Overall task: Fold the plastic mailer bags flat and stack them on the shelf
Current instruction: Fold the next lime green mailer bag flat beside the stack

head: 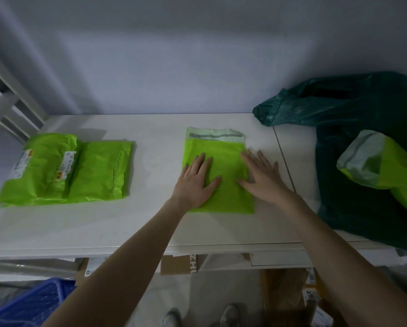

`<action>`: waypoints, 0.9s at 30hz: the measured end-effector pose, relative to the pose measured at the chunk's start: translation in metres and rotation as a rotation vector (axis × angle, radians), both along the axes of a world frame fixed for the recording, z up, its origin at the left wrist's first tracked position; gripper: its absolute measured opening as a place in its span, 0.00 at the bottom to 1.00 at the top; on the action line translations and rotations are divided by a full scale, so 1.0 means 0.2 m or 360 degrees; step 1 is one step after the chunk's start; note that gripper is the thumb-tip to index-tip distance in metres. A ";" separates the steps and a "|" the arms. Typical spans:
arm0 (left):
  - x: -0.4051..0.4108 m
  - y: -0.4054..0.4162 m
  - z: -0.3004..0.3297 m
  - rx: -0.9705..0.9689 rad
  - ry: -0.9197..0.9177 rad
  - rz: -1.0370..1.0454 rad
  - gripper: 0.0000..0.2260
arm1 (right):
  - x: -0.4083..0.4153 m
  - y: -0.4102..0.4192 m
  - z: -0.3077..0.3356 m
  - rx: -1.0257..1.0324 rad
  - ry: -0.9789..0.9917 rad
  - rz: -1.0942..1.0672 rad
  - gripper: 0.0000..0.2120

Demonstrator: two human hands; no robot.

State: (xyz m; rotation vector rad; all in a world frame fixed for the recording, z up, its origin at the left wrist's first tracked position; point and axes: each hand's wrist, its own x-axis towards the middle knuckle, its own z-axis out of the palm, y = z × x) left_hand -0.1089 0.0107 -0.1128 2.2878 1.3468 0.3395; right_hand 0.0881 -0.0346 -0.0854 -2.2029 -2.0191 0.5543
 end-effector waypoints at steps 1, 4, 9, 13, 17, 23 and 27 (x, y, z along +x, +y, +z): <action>0.00 0.00 0.01 -0.0038 -0.0104 0.0023 0.25 | -0.03 0.00 0.00 0.0181 0.0080 -0.0056 0.32; -0.02 -0.01 0.03 0.0117 -0.0208 -0.0001 0.23 | -0.17 -0.03 0.01 0.0682 0.0186 -0.0105 0.24; -0.05 -0.09 -0.02 0.0193 -0.0006 -0.0180 0.32 | -0.36 -0.05 -0.09 0.0490 0.0034 0.0171 0.32; -0.05 -0.09 -0.06 0.0211 0.0112 -0.0203 0.34 | -0.36 -0.06 -0.17 0.0451 -0.0019 0.0152 0.29; -0.05 -0.09 -0.06 0.0205 0.0141 -0.0202 0.34 | -0.37 -0.06 -0.17 0.0468 -0.0029 0.0088 0.26; -0.05 -0.09 -0.07 0.0253 0.0074 -0.0176 0.31 | -0.36 -0.05 -0.17 0.0392 -0.0054 0.0123 0.28; -0.04 -0.10 -0.06 0.0238 0.0237 -0.0102 0.32 | -0.37 -0.07 -0.18 0.0393 -0.0114 -0.0008 0.29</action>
